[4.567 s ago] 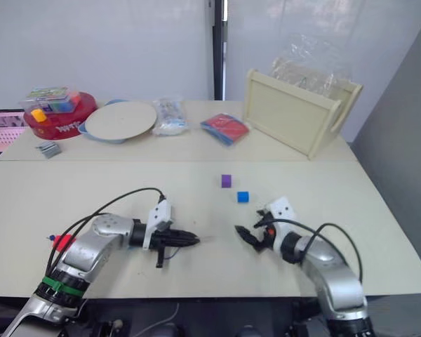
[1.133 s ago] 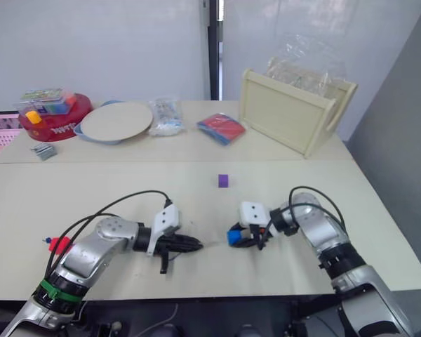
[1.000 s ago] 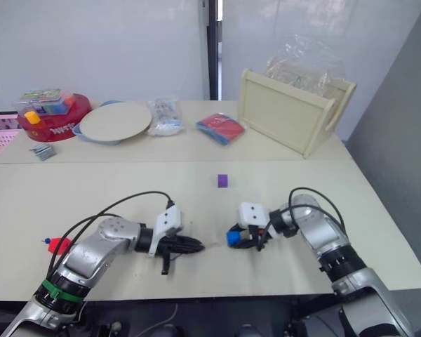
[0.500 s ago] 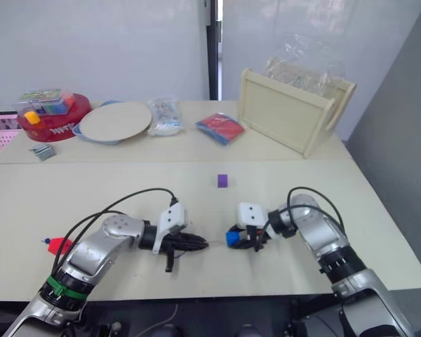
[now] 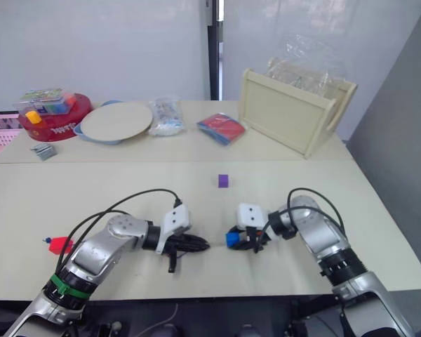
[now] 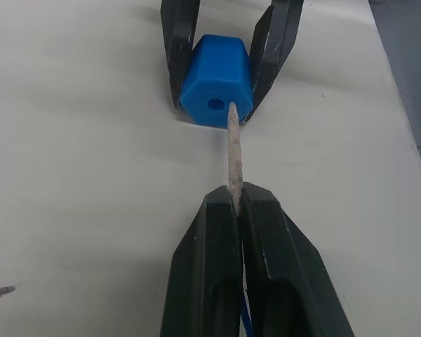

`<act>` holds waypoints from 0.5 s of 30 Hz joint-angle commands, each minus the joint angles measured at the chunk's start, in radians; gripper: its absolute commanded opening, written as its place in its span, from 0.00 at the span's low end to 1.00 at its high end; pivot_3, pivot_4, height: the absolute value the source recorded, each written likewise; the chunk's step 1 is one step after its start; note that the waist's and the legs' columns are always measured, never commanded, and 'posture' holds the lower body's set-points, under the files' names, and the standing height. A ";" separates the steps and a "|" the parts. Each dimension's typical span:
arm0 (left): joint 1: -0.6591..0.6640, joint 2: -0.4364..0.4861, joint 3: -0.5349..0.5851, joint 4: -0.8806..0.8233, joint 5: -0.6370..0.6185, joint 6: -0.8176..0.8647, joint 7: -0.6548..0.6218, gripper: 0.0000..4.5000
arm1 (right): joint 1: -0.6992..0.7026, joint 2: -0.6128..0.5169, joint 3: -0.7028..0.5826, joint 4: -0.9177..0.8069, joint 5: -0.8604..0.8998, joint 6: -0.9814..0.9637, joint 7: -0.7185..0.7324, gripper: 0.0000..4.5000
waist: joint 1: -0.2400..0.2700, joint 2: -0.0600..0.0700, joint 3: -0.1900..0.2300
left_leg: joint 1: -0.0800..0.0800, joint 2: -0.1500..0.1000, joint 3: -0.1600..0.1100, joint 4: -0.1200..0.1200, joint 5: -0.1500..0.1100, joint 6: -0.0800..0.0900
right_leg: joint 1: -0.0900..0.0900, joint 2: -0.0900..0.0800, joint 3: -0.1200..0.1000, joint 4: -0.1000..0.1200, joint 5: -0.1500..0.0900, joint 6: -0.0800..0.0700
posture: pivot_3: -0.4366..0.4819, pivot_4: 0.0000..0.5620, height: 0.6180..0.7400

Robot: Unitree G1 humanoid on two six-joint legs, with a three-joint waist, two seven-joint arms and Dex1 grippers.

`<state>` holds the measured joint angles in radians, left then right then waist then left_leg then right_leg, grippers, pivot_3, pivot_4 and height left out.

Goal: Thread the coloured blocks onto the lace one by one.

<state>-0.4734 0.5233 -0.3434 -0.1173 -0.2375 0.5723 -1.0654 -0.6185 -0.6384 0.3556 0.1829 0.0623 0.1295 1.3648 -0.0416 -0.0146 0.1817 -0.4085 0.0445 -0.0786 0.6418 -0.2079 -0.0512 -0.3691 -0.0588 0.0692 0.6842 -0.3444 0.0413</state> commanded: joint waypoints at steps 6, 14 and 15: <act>-0.049 -0.086 -0.003 -0.019 -0.020 0.004 0.023 0.00 | 0.024 0.002 0.008 -0.040 -0.002 0.019 0.013 0.29 | 0.009 0.000 0.000 | -0.001 0.000 0.000 0.001 0.000 0.000 | 0.000 0.000 0.000 0.000 0.000 0.000 | 0.48 0.27 1.00; -0.047 -0.098 -0.014 -0.022 -0.015 0.003 0.020 0.00 | 0.032 0.000 0.008 -0.051 -0.006 0.031 0.011 0.29 | 0.004 0.000 0.000 | 0.000 0.000 0.000 0.001 0.000 0.000 | 0.000 0.000 0.000 0.000 0.000 0.000 | 0.48 0.27 1.00; -0.046 -0.106 -0.023 -0.025 -0.013 0.003 0.022 0.00 | 0.031 0.001 0.008 -0.051 -0.006 0.034 0.011 0.29 | 0.004 0.000 0.000 | 0.000 0.000 0.000 0.001 0.000 0.000 | 0.000 0.000 0.000 0.000 0.000 0.000 | 0.48 0.27 1.00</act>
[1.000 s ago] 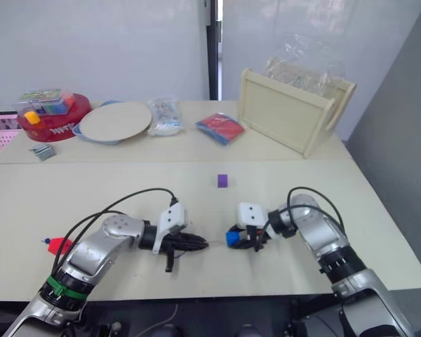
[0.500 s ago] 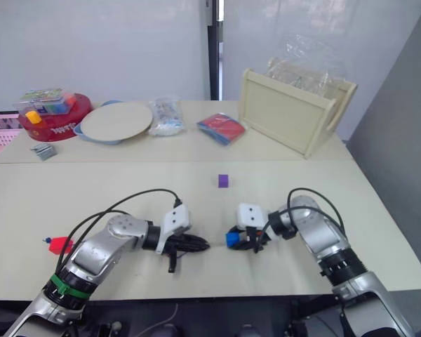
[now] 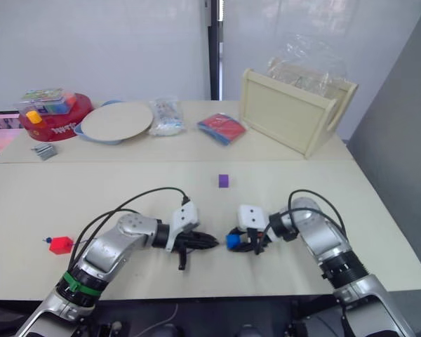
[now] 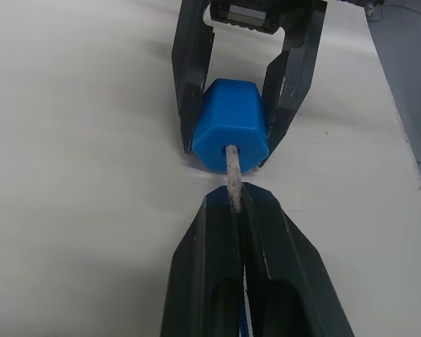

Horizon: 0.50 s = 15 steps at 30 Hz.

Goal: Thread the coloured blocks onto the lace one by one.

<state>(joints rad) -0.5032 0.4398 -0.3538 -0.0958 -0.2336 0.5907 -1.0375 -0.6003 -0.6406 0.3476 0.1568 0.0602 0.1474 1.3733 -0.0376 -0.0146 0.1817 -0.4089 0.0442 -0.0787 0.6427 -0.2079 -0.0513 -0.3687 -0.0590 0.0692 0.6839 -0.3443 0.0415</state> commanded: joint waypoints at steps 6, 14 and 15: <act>-0.041 -0.100 -0.082 -0.016 0.014 -0.049 0.012 0.00 | 0.015 0.013 0.029 -0.050 -0.009 0.061 -0.004 0.29 | 0.002 0.000 0.000 | 0.000 0.000 0.000 0.000 0.000 0.000 | 0.000 0.000 0.000 0.000 0.000 0.000 | 0.48 0.27 1.00; -0.095 -0.148 -0.103 0.066 0.059 -0.092 -0.004 0.00 | 0.019 0.069 0.047 -0.144 -0.016 0.235 -0.059 0.29 | 0.020 0.000 0.000 | 0.002 -0.001 0.000 0.002 0.000 0.000 | 0.002 -0.001 0.000 0.000 0.001 0.001 | 0.48 0.27 1.00; -0.091 -0.141 -0.093 0.071 0.061 -0.097 -0.008 0.00 | 0.025 0.069 0.050 -0.151 -0.024 0.245 -0.066 0.29 | 0.020 0.000 0.000 | 0.002 -0.001 0.000 0.002 0.000 0.000 | 0.002 0.000 0.000 0.000 0.001 0.001 | 0.48 0.27 1.00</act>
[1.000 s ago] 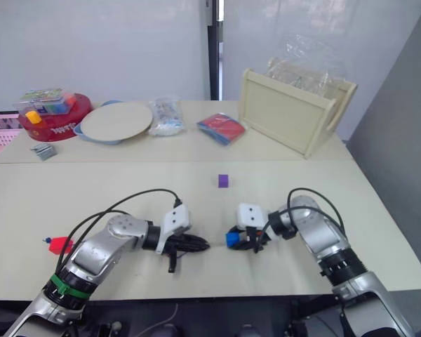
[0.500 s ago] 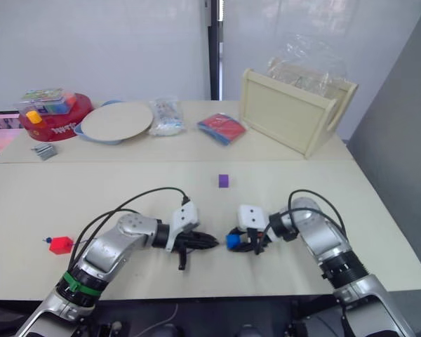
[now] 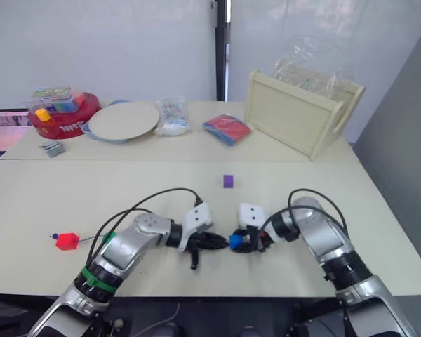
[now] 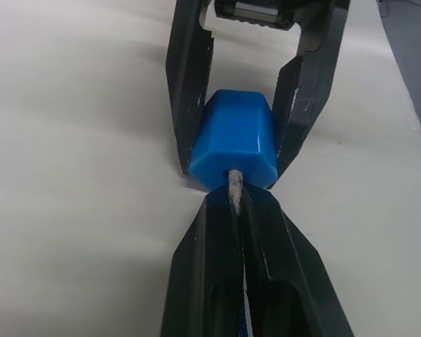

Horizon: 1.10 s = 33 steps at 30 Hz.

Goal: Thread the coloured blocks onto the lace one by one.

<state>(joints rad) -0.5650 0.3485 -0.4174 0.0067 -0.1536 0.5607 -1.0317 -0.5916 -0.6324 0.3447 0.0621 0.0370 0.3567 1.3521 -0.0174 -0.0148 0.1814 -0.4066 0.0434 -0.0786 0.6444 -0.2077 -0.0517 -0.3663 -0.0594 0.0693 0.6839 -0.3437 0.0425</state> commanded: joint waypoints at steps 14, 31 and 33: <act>0.056 0.182 0.088 -0.106 -0.052 -0.084 -0.102 0.50 | 0.077 0.035 0.041 -0.062 -0.018 0.054 -0.089 0.29 | -0.033 -0.001 -0.001 | 0.003 0.003 0.000 -0.003 0.000 0.000 | 0.001 0.003 0.000 0.000 0.000 0.000 | 0.48 0.27 1.00; 0.139 0.188 0.049 -0.025 -0.001 -0.227 -0.098 0.01 | 0.076 0.021 0.039 -0.098 -0.010 0.077 -0.086 0.29 | -0.026 -0.001 -0.002 | 0.003 0.003 0.000 -0.003 -0.001 0.001 | 0.002 0.003 0.000 -0.001 0.000 0.000 | 0.48 0.27 1.00; 0.133 0.170 0.051 -0.025 -0.005 -0.226 -0.097 0.01 | 0.078 0.018 0.039 -0.099 -0.010 0.076 -0.085 0.29 | -0.025 -0.001 -0.002 | 0.004 0.002 0.000 -0.003 -0.001 0.001 | 0.003 0.002 0.000 -0.001 0.000 0.000 | 0.48 0.27 1.00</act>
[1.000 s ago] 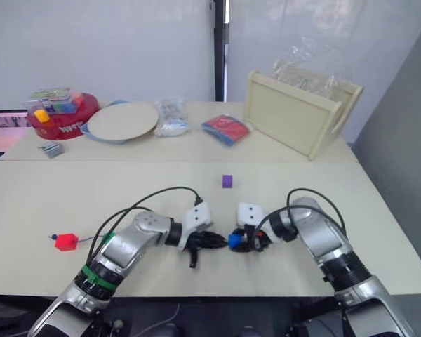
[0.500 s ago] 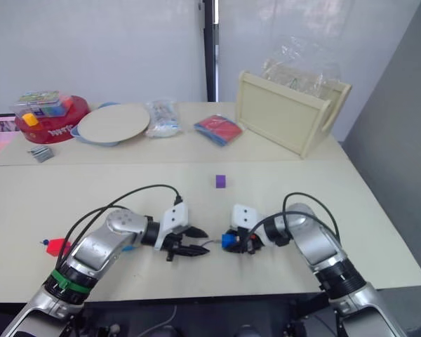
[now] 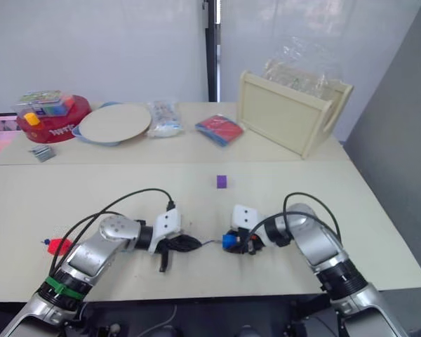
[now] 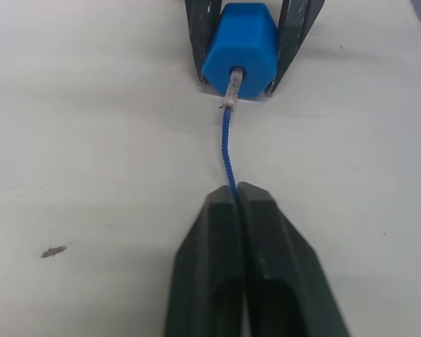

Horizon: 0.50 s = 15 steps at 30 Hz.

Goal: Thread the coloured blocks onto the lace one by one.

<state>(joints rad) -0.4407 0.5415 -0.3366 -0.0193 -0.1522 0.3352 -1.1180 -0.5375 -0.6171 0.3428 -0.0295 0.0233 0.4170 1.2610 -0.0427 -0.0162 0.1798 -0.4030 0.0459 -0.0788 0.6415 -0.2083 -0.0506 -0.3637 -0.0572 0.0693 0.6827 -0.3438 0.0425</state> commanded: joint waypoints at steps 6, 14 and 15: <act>-0.061 -0.101 -0.034 0.055 0.015 -0.022 0.021 0.01 | 0.023 0.006 0.046 -0.010 0.005 0.015 0.008 0.29 | 0.001 0.000 0.000 | 0.000 0.000 0.000 0.000 0.000 0.000 | 0.000 0.000 0.000 0.000 0.000 0.000 | 0.48 0.27 1.00; -0.074 -0.121 -0.025 0.026 0.015 0.001 0.037 0.01 | 0.026 0.002 0.042 -0.020 0.007 0.031 0.005 0.29 | -0.002 0.000 0.000 | -0.001 0.000 0.000 0.000 0.000 0.000 | 0.000 0.000 0.000 0.000 0.000 0.000 | 0.48 0.27 1.00; -0.071 -0.115 -0.019 0.017 0.012 0.005 0.036 0.01 | 0.028 0.000 0.038 -0.026 0.013 0.038 0.007 0.29 | -0.003 0.000 0.000 | 0.000 0.000 0.000 0.000 0.000 0.000 | 0.000 0.000 0.000 0.000 0.000 0.000 | 0.48 0.27 1.00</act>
<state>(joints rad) -0.5105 0.4188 -0.3718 0.0371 -0.1282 0.3377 -1.0822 -0.5355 -0.6163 0.3440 -0.0437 0.0248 0.4335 1.2575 -0.0452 -0.0163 0.1798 -0.4035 0.0456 -0.0789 0.6416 -0.2083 -0.0506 -0.3637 -0.0572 0.0691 0.6824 -0.3438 0.0424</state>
